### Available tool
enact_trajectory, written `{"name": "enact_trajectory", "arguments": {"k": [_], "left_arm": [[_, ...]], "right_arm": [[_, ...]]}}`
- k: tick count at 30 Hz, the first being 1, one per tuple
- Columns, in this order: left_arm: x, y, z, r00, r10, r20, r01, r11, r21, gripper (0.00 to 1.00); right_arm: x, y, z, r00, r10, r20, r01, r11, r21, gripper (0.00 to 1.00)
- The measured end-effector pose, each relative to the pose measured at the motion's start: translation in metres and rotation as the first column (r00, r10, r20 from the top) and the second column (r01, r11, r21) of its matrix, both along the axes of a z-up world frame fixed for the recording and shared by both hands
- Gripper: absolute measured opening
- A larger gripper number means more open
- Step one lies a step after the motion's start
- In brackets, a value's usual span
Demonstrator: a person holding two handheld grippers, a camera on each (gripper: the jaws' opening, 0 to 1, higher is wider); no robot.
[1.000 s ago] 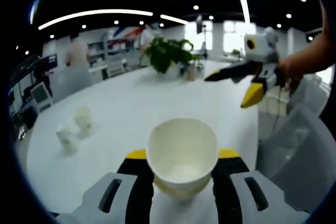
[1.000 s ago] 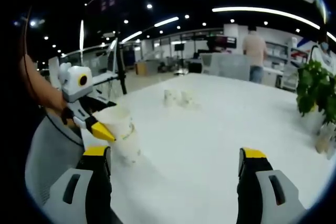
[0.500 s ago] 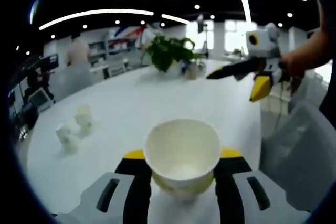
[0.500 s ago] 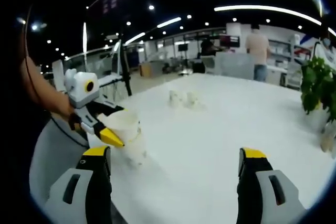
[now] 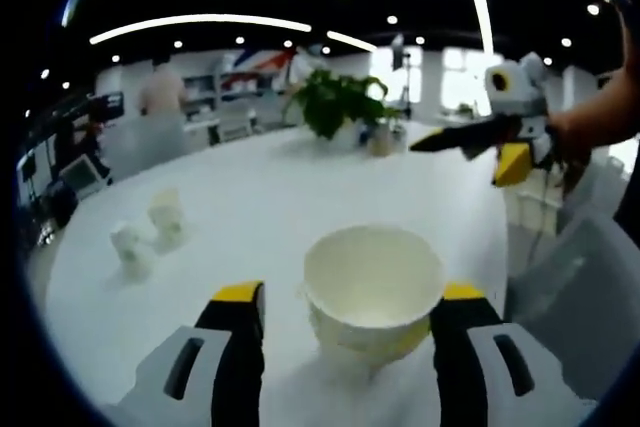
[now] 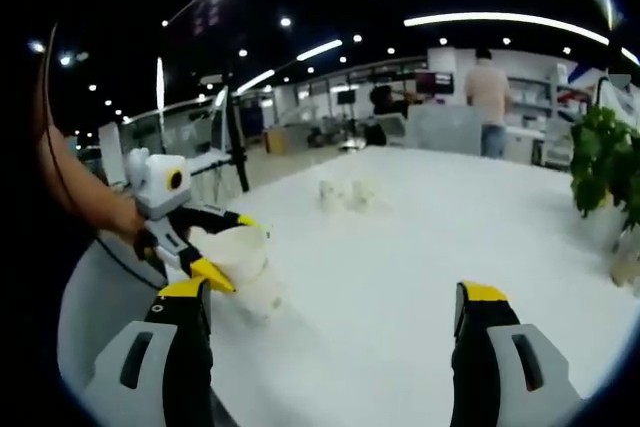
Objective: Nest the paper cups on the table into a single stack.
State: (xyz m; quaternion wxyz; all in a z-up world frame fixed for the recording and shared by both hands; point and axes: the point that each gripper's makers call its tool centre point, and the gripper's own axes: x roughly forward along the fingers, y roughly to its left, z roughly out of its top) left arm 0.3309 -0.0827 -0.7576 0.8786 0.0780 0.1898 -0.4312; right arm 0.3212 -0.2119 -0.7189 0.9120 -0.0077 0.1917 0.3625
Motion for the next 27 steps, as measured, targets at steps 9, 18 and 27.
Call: {"name": "enact_trajectory", "arguments": {"k": [9, 18, 27], "left_arm": [[0.003, 0.014, 0.016, 0.998, -0.015, -0.053, 0.012, 0.998, -0.057, 0.99], [0.016, 0.054, 0.053, 0.999, 0.037, 0.000, -0.037, 0.997, -0.071, 0.99], [0.019, 0.114, 0.066, 0.992, 0.117, 0.051, -0.116, 0.993, -0.023, 0.99]], "right_arm": [[0.007, 0.002, 0.006, 1.000, -0.023, 0.016, 0.024, 0.999, -0.032, 1.00], [0.014, 0.004, 0.029, 0.996, -0.040, 0.076, 0.043, 0.999, -0.030, 1.00], [0.014, 0.000, 0.028, 0.995, -0.037, 0.095, 0.043, 0.997, -0.060, 1.00]]}}
